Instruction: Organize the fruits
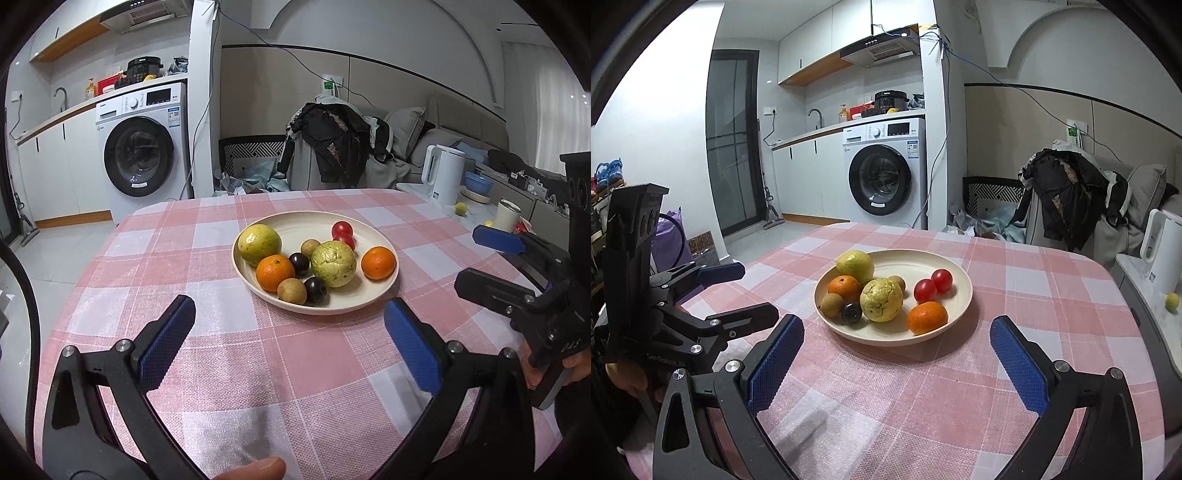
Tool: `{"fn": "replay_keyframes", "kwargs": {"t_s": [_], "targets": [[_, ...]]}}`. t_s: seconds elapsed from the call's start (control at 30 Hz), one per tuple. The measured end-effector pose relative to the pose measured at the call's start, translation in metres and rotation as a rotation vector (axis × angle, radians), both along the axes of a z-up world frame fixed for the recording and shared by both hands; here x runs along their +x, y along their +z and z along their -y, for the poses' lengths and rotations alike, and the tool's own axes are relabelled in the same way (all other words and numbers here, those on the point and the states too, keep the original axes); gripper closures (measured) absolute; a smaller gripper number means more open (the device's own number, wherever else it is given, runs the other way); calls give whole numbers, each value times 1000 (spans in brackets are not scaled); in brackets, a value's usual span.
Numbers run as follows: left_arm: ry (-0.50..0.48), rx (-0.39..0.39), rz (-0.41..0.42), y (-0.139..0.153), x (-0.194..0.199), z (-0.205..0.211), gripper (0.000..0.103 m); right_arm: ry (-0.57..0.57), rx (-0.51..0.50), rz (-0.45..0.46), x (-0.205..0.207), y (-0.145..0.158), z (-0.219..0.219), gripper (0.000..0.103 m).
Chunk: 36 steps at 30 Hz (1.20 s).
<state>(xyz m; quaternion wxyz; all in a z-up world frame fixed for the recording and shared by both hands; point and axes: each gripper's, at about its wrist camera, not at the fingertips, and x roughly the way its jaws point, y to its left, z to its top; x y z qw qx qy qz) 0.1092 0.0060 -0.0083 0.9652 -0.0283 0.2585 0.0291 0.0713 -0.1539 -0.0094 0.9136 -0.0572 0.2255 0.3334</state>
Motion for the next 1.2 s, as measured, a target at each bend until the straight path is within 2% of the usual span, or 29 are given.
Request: {"fn": "replay_keyframes", "kwargs": {"t_s": [1.2], "targets": [[-8,11,7,0,0,6,1,2,2,0,0,0,0,0]]}}
